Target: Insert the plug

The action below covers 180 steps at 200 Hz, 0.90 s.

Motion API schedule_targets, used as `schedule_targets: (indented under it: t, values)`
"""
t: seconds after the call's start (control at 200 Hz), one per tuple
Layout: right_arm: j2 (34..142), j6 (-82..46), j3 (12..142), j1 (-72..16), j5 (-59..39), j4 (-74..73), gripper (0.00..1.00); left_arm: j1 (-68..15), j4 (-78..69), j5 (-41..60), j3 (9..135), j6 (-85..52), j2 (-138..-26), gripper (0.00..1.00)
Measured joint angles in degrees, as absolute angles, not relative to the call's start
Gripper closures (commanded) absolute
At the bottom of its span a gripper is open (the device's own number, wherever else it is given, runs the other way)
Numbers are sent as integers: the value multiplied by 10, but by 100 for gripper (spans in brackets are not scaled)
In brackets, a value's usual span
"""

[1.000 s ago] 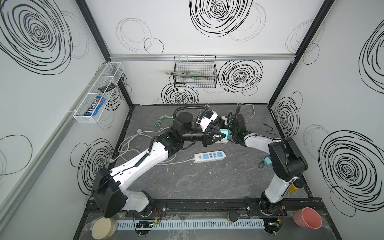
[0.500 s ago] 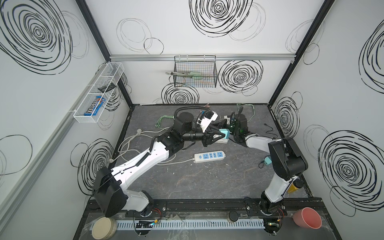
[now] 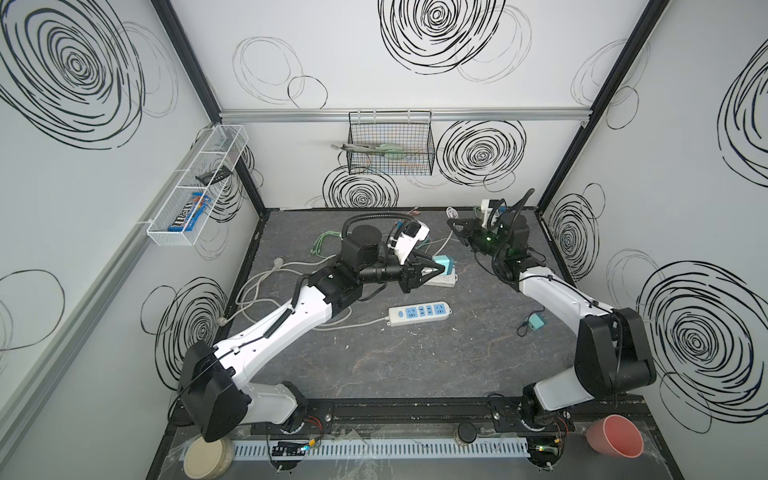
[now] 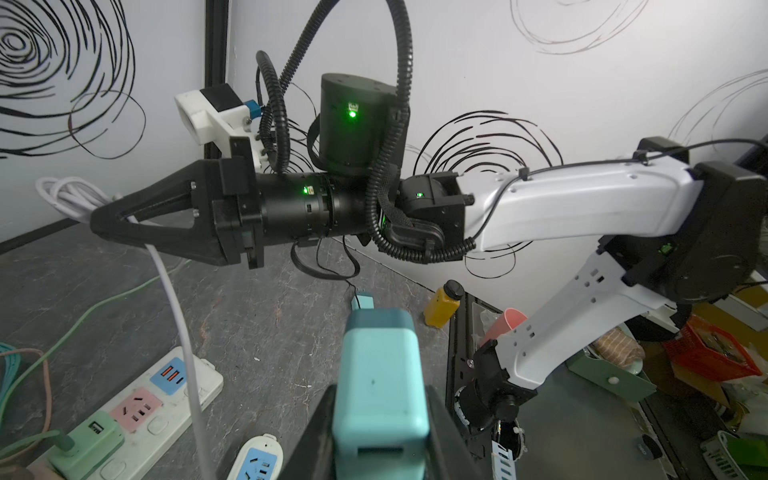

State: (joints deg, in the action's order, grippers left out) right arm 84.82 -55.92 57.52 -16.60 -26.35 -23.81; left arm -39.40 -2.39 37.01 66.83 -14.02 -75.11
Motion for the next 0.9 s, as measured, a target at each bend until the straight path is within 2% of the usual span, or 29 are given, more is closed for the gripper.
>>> schedule_targets:
  t: [0.15,0.3,0.485,0.645,0.68,0.705,0.755,0.78,0.816,0.901]
  values:
    - [833,-473,612,-243,-237,-218,100,-379,7,348,674,-129,-691,100]
    - [844,-383,652,-313,-256,-213,100,-357,56,286,693,-116,-639,100]
    - [943,-289,769,-396,-292,-193,100,-329,162,126,750,-94,-602,100]
    - [1088,-255,908,-452,-345,-174,92,-286,260,-48,833,-72,-609,100]
    - [1120,-247,940,-462,-350,-159,86,-266,274,-81,842,-65,-612,100]
    - [1144,-241,965,-468,-351,-144,77,-248,281,-102,847,-60,-615,100]
    - [1190,-222,1016,-478,-352,-109,50,-208,293,-137,852,-53,-621,100]
    - [1210,-216,1035,-483,-350,-95,40,-189,298,-153,852,-49,-625,100]
    - [1232,-203,1056,-488,-348,-73,33,-165,305,-174,852,-45,-632,100]
    - [1252,-184,1065,-489,-341,-32,24,-134,311,-220,849,-38,-651,100]
